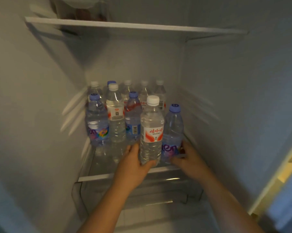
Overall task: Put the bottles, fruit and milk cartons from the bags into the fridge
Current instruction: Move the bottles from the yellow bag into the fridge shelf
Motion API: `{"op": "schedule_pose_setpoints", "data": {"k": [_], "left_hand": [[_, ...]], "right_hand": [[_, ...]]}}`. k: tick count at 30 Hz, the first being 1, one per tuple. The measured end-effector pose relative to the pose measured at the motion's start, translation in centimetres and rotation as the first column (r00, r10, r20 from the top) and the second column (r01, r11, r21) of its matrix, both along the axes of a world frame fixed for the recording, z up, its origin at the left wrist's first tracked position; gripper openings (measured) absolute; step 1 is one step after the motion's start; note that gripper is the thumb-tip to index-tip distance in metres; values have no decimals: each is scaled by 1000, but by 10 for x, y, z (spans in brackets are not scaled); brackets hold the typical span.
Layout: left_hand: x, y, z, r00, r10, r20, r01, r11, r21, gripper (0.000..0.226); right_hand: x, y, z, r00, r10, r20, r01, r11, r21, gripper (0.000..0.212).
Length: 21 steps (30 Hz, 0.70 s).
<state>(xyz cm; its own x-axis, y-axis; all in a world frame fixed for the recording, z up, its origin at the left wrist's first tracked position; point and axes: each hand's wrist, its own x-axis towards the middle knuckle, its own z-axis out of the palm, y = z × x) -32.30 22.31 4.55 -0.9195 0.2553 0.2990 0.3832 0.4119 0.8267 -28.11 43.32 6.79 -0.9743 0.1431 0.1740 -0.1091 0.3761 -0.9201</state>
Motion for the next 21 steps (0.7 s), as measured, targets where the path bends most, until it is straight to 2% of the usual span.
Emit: {"op": "schedule_pose_setpoints", "data": {"k": [3,10,17,21], "left_hand": [[-2,1,-3,996,47,74,-50,998,29,72],[-22,20,14,984,126,128,-122,992,-39,44],[-39,46,27,974,194,121,-190,981,-43,40],[-53,55,28,952,270,145,-264,963,-63,24]], "right_hand": [[-4,-1,-3,999,-38,-11,39,999,30,41],[-29,-1,-11,980,-200,-27,197,978,-66,50],[-69,10,-22,958,-271,-92,271,962,-21,26],[-87,4,-17,943,-309,-123,309,951,-20,22]]}}
